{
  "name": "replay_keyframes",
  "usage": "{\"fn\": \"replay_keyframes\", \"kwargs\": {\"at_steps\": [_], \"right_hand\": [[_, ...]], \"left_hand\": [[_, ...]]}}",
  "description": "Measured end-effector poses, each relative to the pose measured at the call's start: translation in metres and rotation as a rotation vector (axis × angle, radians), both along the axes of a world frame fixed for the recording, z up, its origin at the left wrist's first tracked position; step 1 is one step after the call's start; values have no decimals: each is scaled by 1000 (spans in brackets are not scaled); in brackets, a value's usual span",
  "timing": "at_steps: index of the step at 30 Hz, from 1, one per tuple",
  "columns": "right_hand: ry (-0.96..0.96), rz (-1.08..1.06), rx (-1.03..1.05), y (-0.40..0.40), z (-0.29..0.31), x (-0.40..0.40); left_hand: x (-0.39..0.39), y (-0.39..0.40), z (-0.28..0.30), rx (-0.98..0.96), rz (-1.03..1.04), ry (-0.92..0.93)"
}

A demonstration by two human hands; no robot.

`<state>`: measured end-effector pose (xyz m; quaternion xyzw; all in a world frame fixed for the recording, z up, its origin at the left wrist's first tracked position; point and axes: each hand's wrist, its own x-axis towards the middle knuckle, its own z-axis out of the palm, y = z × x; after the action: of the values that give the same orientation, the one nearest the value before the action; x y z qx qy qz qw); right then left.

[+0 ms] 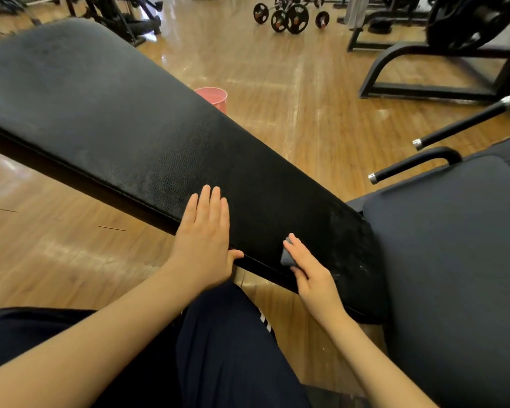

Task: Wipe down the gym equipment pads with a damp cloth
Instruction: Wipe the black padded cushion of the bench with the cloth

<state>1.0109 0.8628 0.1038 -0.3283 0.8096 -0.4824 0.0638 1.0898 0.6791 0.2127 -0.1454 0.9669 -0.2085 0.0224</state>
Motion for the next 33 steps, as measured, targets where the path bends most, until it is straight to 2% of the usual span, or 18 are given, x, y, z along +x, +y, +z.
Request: {"fn": "replay_keyframes", "kwargs": {"at_steps": [4,8,13,17,25,29,33], "right_hand": [[-158,-179,11,36,-18,-9],[-245,-300,-12,26,-16,-7],[-55,-125,21,-5,5,4],[-32,-37,40,3,2,0],[-166,-246,8,40,-27,8],[-169,-282,-1,32,-27,8],[-189,-262,22,28,-25,-19]], "left_hand": [[0,0,-1,15,-8,6],[-1,0,-1,-17,-13,-8],[-1,2,1,-10,8,-15],[0,3,3,0,7,-31],[2,4,4,34,3,-28],[-1,7,2,46,15,-8],[-11,9,-4,72,-105,-69]]}}
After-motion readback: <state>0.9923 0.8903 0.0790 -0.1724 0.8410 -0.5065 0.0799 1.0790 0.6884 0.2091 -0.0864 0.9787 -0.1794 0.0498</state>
